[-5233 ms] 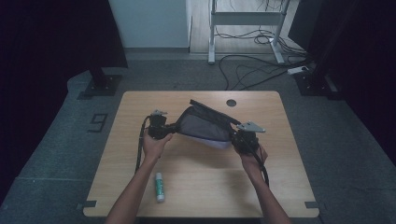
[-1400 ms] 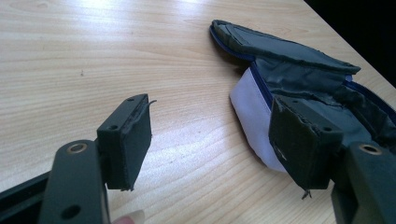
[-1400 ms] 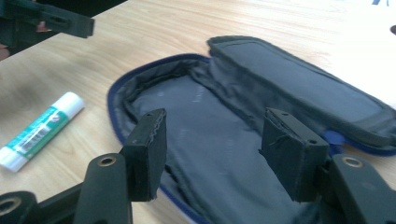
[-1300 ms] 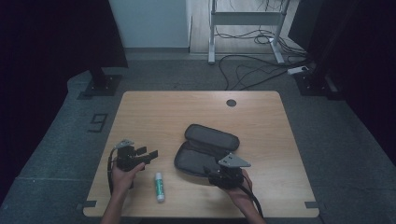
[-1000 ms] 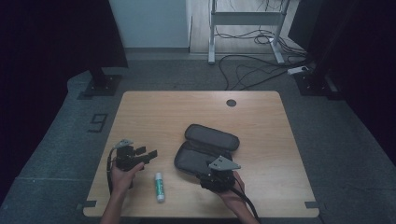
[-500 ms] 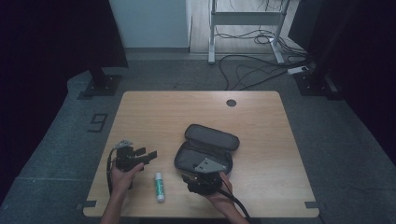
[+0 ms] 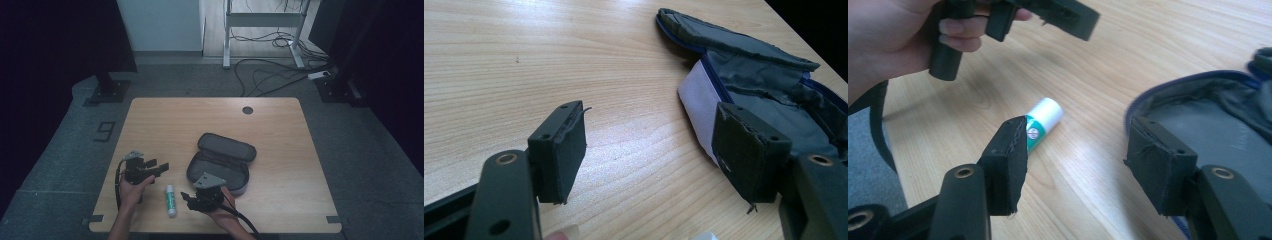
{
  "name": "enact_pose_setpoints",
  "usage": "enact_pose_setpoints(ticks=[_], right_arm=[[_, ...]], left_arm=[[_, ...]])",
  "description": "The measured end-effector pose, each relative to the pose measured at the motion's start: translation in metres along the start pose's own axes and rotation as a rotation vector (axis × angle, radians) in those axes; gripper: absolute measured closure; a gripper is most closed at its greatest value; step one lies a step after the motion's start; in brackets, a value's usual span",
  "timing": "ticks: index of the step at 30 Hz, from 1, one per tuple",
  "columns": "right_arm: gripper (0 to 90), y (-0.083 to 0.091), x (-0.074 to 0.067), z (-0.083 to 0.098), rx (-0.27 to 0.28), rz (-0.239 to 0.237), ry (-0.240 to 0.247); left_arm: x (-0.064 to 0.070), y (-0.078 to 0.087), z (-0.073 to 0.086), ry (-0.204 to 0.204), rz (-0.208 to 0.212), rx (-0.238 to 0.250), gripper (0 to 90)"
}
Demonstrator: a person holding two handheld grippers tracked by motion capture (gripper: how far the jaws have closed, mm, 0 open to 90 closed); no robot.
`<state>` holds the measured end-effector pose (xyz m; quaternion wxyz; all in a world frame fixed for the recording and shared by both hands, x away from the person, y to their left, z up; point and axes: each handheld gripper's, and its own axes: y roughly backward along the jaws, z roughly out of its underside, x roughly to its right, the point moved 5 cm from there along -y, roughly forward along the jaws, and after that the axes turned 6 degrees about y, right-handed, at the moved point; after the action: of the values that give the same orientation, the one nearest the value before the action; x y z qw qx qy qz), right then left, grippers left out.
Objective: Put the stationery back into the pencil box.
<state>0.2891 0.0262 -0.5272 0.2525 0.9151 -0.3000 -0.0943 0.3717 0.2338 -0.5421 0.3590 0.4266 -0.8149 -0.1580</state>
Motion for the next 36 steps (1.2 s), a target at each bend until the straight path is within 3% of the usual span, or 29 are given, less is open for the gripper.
enact_pose_setpoints(ticks=[13,26,36], right_arm=[[41.0,-0.029,-0.025,0.006,-0.044,-0.042,0.031],[40.4,-0.048,-0.033,0.006,-0.074,-0.052,0.022],[40.4,-0.069,-0.041,0.010,-0.144,-0.031,0.059]], left_arm=[[-0.002,0.002,0.000,0.002,-0.006,0.005,30.1],[-0.004,0.007,0.000,0.006,-0.008,0.014,30.0],[-0.005,0.007,0.001,0.007,-0.009,0.011,30.0]])
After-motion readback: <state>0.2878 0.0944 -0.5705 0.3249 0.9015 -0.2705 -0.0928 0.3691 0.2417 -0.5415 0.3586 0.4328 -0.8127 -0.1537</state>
